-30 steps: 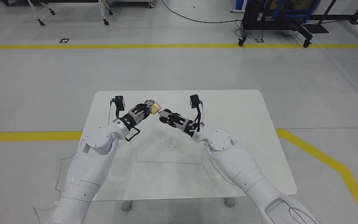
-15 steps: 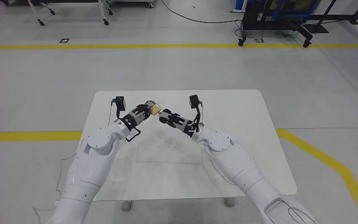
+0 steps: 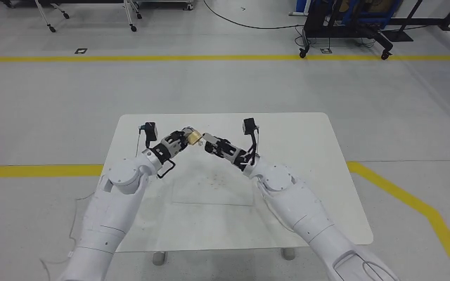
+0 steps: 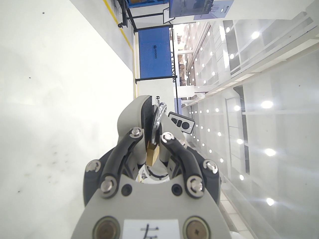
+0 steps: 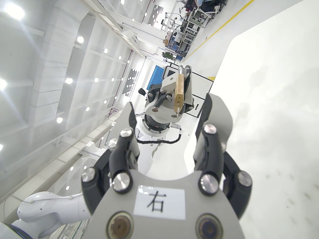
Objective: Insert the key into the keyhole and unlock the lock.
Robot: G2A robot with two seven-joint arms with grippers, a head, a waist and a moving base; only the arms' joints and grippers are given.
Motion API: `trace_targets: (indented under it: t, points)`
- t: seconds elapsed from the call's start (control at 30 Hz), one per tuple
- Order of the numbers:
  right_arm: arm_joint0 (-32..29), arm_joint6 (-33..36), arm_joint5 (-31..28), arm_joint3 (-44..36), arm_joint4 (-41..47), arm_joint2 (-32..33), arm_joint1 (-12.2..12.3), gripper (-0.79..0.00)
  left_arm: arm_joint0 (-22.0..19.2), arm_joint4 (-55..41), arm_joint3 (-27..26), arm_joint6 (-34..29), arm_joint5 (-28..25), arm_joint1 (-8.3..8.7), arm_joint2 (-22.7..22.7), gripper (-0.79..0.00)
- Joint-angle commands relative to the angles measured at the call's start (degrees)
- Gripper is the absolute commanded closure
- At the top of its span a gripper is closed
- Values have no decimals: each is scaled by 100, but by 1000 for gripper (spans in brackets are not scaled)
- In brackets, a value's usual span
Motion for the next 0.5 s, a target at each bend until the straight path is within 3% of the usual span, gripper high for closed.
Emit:
trace_targets:
  t: [0.0, 0.07, 0.27, 0.47]
  points:
    - [-69, -55, -147, -113, -52, 89, 26, -345, -52, -470, 172, -194, 369, -19, -31, 0]
    - [-159, -83, -392, -276, -133, 169, 54, 0, -108, -886, 315, -347, 593, -44, -49, 0]
    - [-282, 176, -953, -492, -163, 152, 74, 0, -241, -1685, 650, -720, 975, -102, -44, 0]
    - [-147, 352, -1181, -261, 25, -11, 19, 0, -324, -1774, 808, -812, 963, -115, -17, 0]
